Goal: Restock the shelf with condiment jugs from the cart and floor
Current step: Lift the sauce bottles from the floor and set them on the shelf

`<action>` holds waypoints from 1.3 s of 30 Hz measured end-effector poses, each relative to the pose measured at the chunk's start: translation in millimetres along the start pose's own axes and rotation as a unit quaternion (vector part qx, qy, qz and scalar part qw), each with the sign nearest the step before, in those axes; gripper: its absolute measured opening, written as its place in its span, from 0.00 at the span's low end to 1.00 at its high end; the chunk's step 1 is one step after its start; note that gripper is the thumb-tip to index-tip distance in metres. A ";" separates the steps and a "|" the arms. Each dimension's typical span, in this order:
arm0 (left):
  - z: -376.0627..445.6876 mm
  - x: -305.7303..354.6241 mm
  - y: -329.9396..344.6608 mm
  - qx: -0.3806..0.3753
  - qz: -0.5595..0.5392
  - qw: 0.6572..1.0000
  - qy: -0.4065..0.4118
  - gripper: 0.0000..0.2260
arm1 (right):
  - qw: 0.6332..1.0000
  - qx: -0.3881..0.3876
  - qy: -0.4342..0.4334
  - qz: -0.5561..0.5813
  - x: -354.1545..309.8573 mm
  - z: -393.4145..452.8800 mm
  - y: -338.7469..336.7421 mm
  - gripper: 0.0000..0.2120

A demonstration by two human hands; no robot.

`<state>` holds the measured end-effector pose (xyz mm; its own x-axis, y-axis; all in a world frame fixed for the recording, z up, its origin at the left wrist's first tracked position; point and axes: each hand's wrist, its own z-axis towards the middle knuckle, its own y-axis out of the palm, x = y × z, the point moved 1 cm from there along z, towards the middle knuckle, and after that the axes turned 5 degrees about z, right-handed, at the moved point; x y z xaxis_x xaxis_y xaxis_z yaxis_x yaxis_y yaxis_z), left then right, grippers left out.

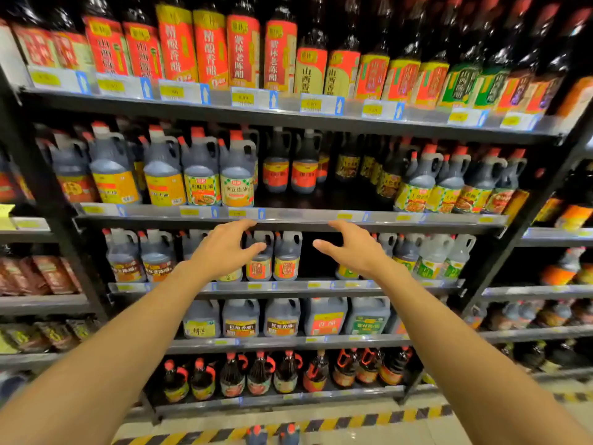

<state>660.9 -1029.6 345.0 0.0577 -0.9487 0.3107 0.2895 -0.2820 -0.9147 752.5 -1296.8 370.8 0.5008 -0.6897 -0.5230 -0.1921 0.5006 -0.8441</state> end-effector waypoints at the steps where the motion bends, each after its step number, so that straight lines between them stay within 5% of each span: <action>1: -8.4 -0.2 3.6 -0.007 -0.001 1.000 0.004 0.30 | 1.000 -0.006 0.003 -0.001 -0.1 -7.4 2.9 0.38; 9: -71.4 1.0 55.4 -0.064 -0.052 0.997 0.012 0.32 | 0.998 -0.041 0.027 0.033 24.5 -59.3 55.9 0.37; 19: -129.0 -29.2 195.6 -0.196 -0.112 0.971 -0.080 0.35 | 0.981 -0.147 0.086 0.099 115.0 -93.9 168.5 0.39; 32: -191.7 -87.6 520.2 -0.233 -0.199 0.948 -0.082 0.37 | 0.961 -0.214 0.112 0.137 319.9 -147.9 444.1 0.37; 39: -237.0 -134.6 696.7 -0.286 -0.199 0.934 -0.081 0.30 | 0.958 -0.249 0.079 0.122 431.4 -190.1 598.8 0.37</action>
<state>628.3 -1132.1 -395.3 0.2110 -0.7317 0.6481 -0.2358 -0.6816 -0.6927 693.0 -1394.0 -382.7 0.2638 -0.6742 -0.6898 -0.6857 0.3719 -0.6257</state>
